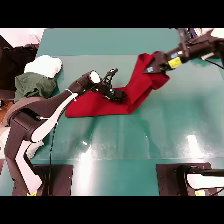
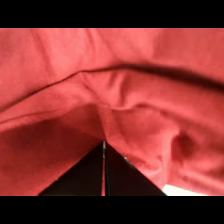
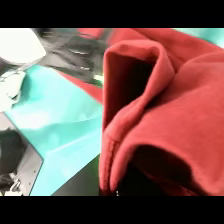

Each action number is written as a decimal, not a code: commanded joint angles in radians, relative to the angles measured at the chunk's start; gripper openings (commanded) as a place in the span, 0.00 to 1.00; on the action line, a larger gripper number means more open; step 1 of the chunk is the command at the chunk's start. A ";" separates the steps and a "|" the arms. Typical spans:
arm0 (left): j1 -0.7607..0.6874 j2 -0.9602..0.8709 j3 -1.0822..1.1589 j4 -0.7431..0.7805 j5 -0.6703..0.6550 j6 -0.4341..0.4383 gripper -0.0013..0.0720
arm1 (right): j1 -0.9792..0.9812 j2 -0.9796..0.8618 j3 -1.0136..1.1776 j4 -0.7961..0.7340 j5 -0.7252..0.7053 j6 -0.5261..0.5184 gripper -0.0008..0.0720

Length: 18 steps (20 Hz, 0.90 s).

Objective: Fold the shirts.

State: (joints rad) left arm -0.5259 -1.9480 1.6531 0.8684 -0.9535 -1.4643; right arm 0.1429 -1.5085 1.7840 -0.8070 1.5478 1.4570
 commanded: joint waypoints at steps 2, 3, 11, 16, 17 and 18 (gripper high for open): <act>-0.003 -0.011 0.032 0.016 -0.009 -0.002 0.05 | 0.114 -0.093 0.165 -0.001 0.015 0.028 0.03; -0.003 -0.011 0.048 0.029 -0.026 -0.002 0.05 | 0.129 -0.109 0.192 -0.001 0.021 0.028 0.03; 0.127 0.117 0.076 0.100 -0.106 -0.002 0.05 | 0.186 -0.142 0.208 -0.005 -0.003 0.027 0.03; 0.318 0.281 0.076 0.233 -0.229 0.011 0.05 | 0.243 -0.165 0.196 -0.005 -0.097 0.006 0.03; 0.352 0.314 0.076 0.239 -0.250 0.030 0.05 | 0.266 -0.182 0.196 -0.005 -0.110 0.000 0.03; 0.385 0.348 0.076 0.245 -0.272 0.037 0.05 | 0.285 -0.200 0.196 -0.005 -0.122 -0.003 0.03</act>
State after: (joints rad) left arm -0.2352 -1.6875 1.7275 1.0630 -1.1519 -1.4544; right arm 0.3855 -1.6791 1.9820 -0.8127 1.4734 1.4685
